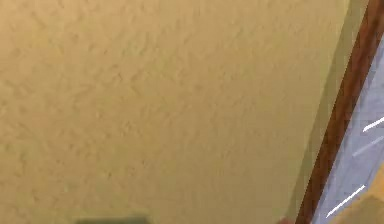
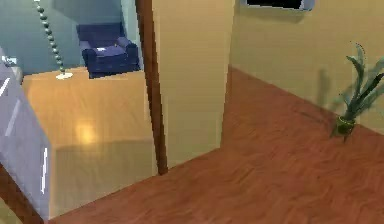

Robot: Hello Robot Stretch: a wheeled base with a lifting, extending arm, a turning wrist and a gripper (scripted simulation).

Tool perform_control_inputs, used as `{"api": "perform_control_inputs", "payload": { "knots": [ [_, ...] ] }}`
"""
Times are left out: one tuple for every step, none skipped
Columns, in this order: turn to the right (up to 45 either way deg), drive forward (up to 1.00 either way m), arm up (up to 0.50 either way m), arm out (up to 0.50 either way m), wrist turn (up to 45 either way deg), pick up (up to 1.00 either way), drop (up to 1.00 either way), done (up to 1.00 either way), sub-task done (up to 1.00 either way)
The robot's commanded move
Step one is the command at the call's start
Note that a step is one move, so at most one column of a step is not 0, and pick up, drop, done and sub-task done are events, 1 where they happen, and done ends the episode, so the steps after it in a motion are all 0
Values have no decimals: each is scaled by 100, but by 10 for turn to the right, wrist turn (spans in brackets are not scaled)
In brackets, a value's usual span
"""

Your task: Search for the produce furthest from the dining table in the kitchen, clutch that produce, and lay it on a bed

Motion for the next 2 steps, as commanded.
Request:
{"api": "perform_control_inputs", "payload": {
  "knots": [
    [-450, 0, 0, 0, 0, 0, 0, 0, 0],
    [-450, 0, 0, 0, 0, 0, 0, 0, 0]
  ]
}}
